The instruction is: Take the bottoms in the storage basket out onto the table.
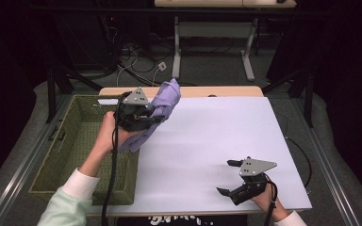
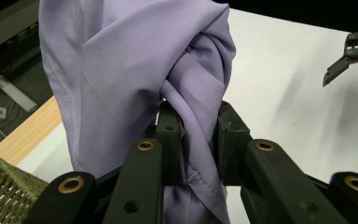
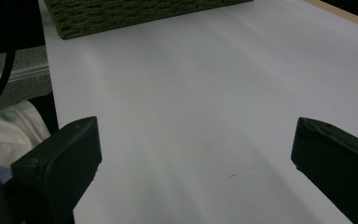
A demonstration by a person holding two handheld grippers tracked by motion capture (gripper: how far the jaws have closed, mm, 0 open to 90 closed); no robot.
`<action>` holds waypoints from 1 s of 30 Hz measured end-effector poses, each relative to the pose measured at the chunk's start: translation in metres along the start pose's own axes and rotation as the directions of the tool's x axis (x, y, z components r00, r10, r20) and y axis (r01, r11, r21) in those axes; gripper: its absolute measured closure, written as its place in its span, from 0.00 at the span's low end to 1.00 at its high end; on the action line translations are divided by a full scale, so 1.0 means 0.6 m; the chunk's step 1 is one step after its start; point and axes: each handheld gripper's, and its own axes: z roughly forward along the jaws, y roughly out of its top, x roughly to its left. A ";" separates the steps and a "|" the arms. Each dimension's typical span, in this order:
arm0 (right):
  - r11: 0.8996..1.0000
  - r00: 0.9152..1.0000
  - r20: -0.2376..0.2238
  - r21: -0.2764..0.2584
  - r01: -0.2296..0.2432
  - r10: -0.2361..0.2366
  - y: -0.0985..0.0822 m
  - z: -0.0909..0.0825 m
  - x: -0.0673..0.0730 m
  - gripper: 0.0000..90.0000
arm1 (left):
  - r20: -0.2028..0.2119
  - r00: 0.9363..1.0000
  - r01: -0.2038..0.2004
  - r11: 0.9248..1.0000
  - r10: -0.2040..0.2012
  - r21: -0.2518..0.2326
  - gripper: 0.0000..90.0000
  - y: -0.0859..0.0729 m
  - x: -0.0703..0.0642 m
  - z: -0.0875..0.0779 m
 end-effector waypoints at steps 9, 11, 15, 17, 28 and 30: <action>1.000 1.000 0.004 -0.001 -0.002 0.002 0.000 -0.001 0.000 0.01 | 0.010 1.000 -0.019 1.000 0.019 -0.004 0.83 0.009 -0.006 0.011; 1.000 1.000 0.003 -0.002 -0.001 0.001 0.000 -0.001 0.000 0.01 | 0.011 1.000 -0.016 1.000 0.016 -0.012 0.83 0.011 -0.008 0.014; 1.000 1.000 0.004 -0.001 0.000 0.000 0.000 -0.001 0.000 0.01 | 0.016 1.000 -0.019 1.000 0.019 -0.010 0.83 0.013 -0.009 0.020; 1.000 1.000 0.004 -0.001 0.000 0.000 0.000 -0.001 0.000 0.01 | 0.019 1.000 -0.019 1.000 0.019 -0.008 0.83 0.013 -0.009 0.024; 1.000 1.000 0.005 -0.002 0.002 -0.002 0.000 -0.002 0.000 0.01 | 0.034 0.999 -0.032 0.999 0.033 -0.014 0.83 0.021 -0.016 0.039; 1.000 1.000 0.004 -0.002 0.001 -0.001 0.000 -0.002 0.000 0.01 | 0.041 0.999 -0.030 0.999 0.030 -0.017 0.83 0.023 -0.017 0.042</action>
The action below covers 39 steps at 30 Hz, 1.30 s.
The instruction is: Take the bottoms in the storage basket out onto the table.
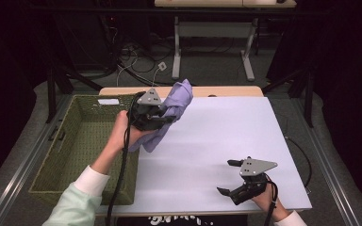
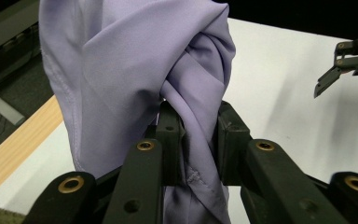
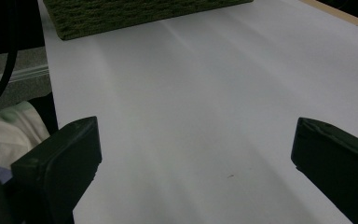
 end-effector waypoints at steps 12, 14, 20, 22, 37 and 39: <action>1.000 1.000 0.000 0.000 -0.002 0.002 0.000 0.000 0.000 0.01 | 0.023 1.000 -0.006 1.000 0.005 0.020 0.83 0.003 -0.005 0.023; 1.000 1.000 0.000 0.000 -0.002 0.002 0.000 0.000 0.000 0.01 | 0.027 1.000 -0.004 1.000 0.003 0.028 0.83 0.003 -0.005 0.026; 1.000 1.000 -0.001 0.000 -0.002 0.002 0.000 0.000 -0.001 0.01 | 0.030 1.000 -0.009 0.999 0.008 0.045 0.83 0.003 -0.006 0.035; 1.000 1.000 -0.001 0.001 -0.002 0.002 0.000 0.000 -0.001 0.01 | 0.029 1.000 -0.008 0.999 0.007 0.052 0.83 0.002 -0.006 0.038; 1.000 1.000 -0.002 0.002 -0.004 0.004 0.000 0.000 0.000 0.01 | 0.035 0.999 -0.008 0.995 0.005 0.101 0.83 -0.007 -0.006 0.057; 1.000 1.000 -0.001 0.002 -0.003 0.003 0.000 0.000 -0.001 0.01 | 0.035 0.999 -0.012 0.994 0.008 0.107 0.83 -0.007 -0.006 0.058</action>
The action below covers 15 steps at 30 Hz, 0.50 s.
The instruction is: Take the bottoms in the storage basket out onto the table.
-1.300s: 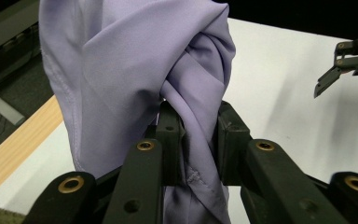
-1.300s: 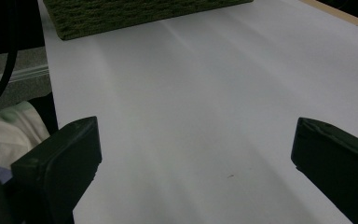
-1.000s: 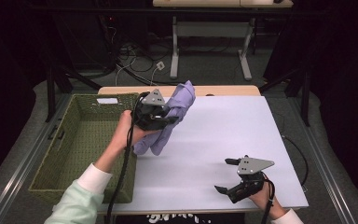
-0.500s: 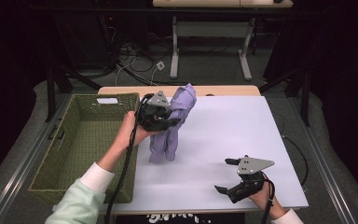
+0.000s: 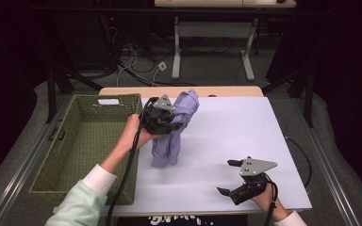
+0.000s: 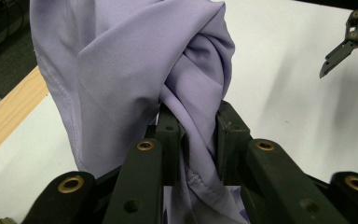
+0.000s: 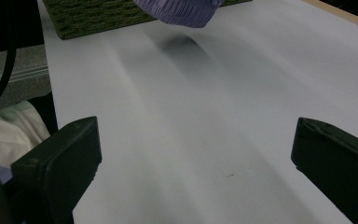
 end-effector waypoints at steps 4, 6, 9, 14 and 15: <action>1.000 1.000 0.000 0.000 0.000 0.000 0.000 0.000 0.000 0.01 | -0.002 1.000 -0.002 1.000 0.002 0.009 0.83 -0.001 0.000 0.002; 1.000 1.000 -0.001 0.000 0.000 0.000 0.000 0.000 0.000 0.01 | -0.003 1.000 0.001 1.000 -0.001 0.013 0.83 -0.002 0.001 0.004; 1.000 1.000 -0.001 0.001 0.000 0.000 0.000 0.000 0.000 0.01 | -0.004 1.000 0.001 1.000 -0.001 0.025 0.83 -0.003 0.002 0.007; 1.000 1.000 -0.001 0.001 0.000 0.000 0.000 0.000 0.000 0.01 | 0.000 1.000 -0.001 0.999 0.001 0.040 0.83 -0.004 0.003 0.012; 1.000 1.000 -0.001 0.001 0.000 0.000 0.000 0.000 0.000 0.01 | 0.000 1.000 -0.003 0.999 0.003 0.042 0.83 -0.004 0.003 0.013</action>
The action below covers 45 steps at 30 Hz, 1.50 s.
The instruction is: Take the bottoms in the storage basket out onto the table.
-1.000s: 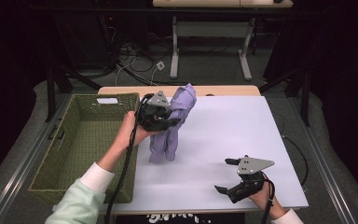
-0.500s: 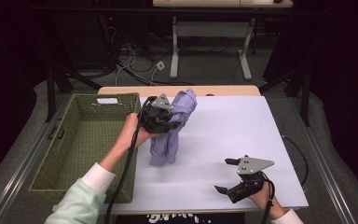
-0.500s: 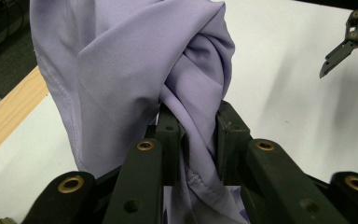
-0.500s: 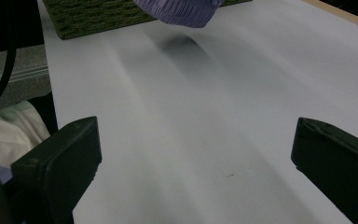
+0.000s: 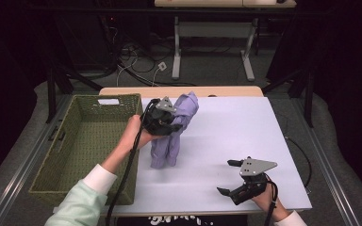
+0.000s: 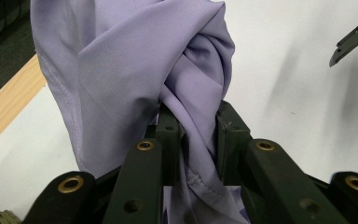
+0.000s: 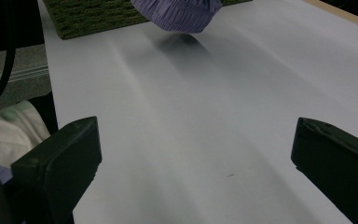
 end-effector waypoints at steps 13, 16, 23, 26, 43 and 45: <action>1.000 1.000 0.000 0.001 0.000 0.000 0.000 0.000 0.000 0.01 | 0.018 1.000 -0.002 0.999 0.001 0.039 0.83 -0.001 -0.002 0.023; 1.000 1.000 0.001 0.001 0.002 -0.002 0.000 0.000 0.000 0.01 | 0.023 1.000 -0.005 0.999 0.004 0.046 0.83 -0.001 -0.003 0.029; 1.000 1.000 0.000 0.000 0.001 -0.001 0.000 0.000 0.000 0.01 | 0.034 0.999 -0.011 0.998 0.009 0.068 0.83 0.001 -0.006 0.041; 1.000 1.000 0.000 0.001 0.000 0.000 0.000 0.000 0.000 0.01 | 0.038 0.999 -0.016 0.997 0.013 0.079 0.83 0.001 -0.007 0.047; 1.000 1.000 0.002 0.000 0.002 -0.002 0.000 0.000 0.001 0.01 | 0.062 0.997 -0.047 0.991 0.040 0.126 0.83 0.004 -0.020 0.074; 1.000 1.000 0.001 0.000 0.002 -0.002 0.000 0.000 0.001 0.01 | 0.064 0.997 -0.046 0.991 0.038 0.128 0.83 0.004 -0.021 0.077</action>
